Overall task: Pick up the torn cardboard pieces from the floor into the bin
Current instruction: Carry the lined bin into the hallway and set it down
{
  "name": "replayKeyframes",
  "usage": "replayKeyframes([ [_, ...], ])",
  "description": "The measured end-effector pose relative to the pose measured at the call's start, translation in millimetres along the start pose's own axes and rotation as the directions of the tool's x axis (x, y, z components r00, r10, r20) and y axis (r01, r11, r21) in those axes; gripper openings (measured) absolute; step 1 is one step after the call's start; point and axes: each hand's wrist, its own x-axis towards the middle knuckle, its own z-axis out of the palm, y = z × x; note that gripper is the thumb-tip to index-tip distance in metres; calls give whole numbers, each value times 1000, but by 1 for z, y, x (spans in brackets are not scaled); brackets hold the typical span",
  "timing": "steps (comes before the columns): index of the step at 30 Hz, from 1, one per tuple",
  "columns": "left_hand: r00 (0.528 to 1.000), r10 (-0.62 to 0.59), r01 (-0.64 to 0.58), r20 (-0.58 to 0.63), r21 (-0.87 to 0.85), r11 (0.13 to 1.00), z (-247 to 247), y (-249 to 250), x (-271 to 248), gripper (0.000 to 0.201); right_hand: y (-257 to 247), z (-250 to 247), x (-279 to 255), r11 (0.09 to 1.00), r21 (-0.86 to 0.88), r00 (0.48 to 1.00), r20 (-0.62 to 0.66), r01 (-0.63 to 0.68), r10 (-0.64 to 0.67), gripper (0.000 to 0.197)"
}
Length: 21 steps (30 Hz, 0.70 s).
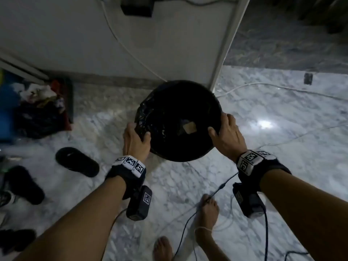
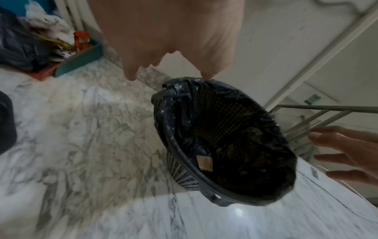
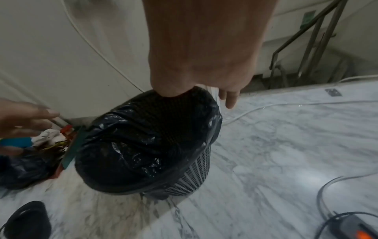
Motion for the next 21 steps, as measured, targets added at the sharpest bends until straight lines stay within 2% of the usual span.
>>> replayKeyframes([
  [4,995,-96,94,-33,-58,994,38,-14,42,79,15,38,39,991,106,993,-72,-87,95,72],
  [11,984,-116,111,-133,-45,993,77,-27,75,78,41,68,68,967,198,979,-89,-161,181,75],
  [16,988,-78,74,-131,-36,997,68,-22,53,75,48,58,45,956,236,971,-118,-176,208,76],
  [21,993,22,-26,-116,-32,999,51,0,9,70,49,20,-15,931,281,943,-169,-232,286,78],
])
